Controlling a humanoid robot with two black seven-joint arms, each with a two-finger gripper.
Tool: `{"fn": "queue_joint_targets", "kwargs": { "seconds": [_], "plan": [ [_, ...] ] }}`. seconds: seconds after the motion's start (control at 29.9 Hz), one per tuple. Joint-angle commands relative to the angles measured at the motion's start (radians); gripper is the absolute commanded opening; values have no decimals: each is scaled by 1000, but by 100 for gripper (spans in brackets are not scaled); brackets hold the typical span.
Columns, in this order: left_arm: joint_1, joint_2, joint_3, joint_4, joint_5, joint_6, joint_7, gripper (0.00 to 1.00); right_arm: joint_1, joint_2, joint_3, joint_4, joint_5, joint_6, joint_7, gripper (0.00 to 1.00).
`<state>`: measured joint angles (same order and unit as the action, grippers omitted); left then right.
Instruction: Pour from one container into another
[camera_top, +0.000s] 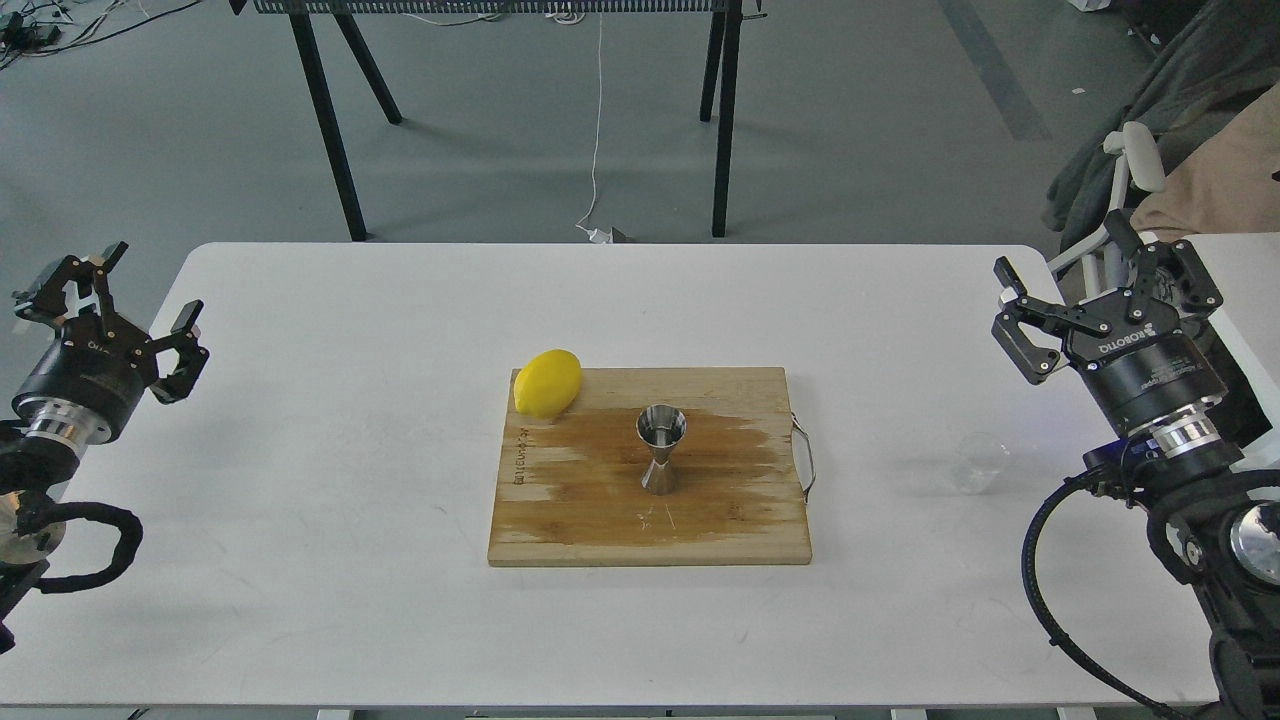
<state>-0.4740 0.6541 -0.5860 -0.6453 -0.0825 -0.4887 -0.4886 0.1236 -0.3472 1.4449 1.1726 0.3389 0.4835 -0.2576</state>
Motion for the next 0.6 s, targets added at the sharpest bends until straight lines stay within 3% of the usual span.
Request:
{"fn": "queue_joint_targets", "kwargs": {
  "seconds": [0.0, 0.57],
  "plan": [
    [0, 5, -3, -4, 0, 0, 0, 87, 4, 0, -41, -39, 2, 5, 0, 99],
    [-12, 15, -6, -8, 0, 0, 0, 87, -10, 13, -28, -48, 3, 5, 20, 99]
  ]
}}
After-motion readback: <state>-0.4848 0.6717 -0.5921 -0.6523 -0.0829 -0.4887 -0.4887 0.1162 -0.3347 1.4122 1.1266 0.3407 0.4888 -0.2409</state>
